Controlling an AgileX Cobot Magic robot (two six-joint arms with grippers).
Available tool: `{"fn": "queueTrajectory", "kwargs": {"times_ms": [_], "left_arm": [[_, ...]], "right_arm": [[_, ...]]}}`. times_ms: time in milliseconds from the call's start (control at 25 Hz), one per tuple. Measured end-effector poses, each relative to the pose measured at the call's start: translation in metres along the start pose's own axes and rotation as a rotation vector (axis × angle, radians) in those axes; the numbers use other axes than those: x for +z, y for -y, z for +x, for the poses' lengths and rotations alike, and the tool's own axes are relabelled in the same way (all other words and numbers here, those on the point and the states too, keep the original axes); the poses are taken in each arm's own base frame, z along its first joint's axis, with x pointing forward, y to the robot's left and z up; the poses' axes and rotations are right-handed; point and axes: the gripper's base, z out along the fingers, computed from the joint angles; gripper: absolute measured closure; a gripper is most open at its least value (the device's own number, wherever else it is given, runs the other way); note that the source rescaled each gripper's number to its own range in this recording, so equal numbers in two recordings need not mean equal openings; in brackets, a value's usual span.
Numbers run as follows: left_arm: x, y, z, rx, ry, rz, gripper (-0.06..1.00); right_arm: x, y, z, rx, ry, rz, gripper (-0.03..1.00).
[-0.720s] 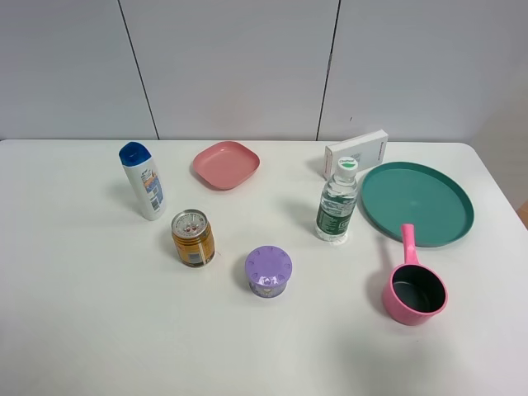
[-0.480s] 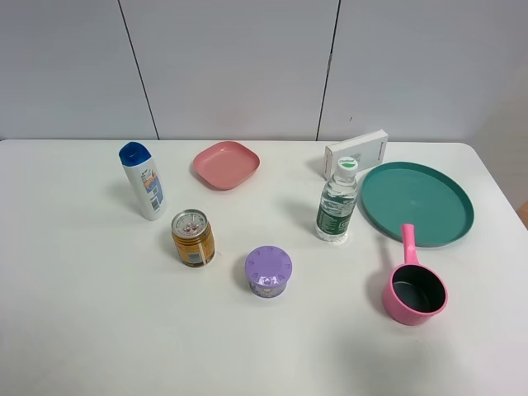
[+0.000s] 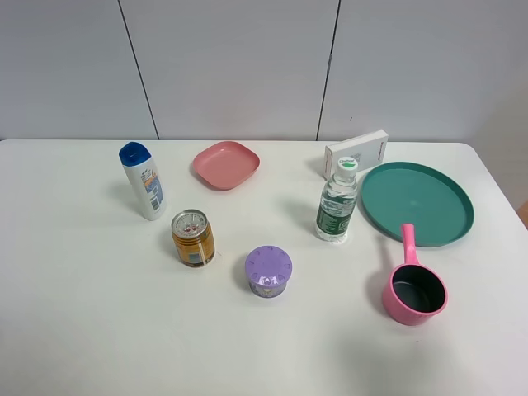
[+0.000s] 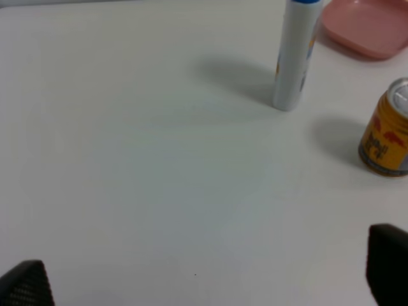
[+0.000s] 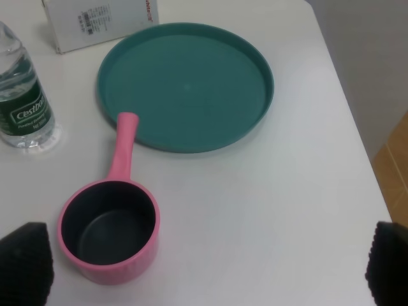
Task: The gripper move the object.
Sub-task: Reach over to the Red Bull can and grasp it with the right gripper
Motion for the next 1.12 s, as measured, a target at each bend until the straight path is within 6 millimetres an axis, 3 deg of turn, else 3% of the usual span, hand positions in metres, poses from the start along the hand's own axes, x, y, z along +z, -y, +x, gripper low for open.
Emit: {"fn": "queueTrajectory", "kwargs": {"times_ms": [240, 440, 640, 920, 1120], "left_arm": [[0.0, 0.0, 0.0, 0.0, 0.0, 0.0, -0.06], [0.0, 0.0, 0.0, 0.0, 0.0, 0.0, -0.06], [0.0, 0.0, 0.0, 0.0, 0.0, 0.0, -0.06], [0.0, 0.0, 0.0, 0.0, 0.0, 0.0, -0.06], [0.0, 0.0, 0.0, 0.0, 0.0, 0.0, -0.06]], "right_arm": [[-0.001, 0.0, -0.001, -0.043, 0.013, 0.001, -0.03], [0.0, 0.002, -0.02, -0.08, 0.035, 0.004, -0.03], [0.024, -0.002, -0.039, -0.087, -0.045, -0.068, -0.03], [0.062, -0.024, -0.058, -0.001, -0.149, -0.343, -0.03], [0.077, -0.027, -0.073, -0.058, -0.225, -0.42, -0.03]]}}
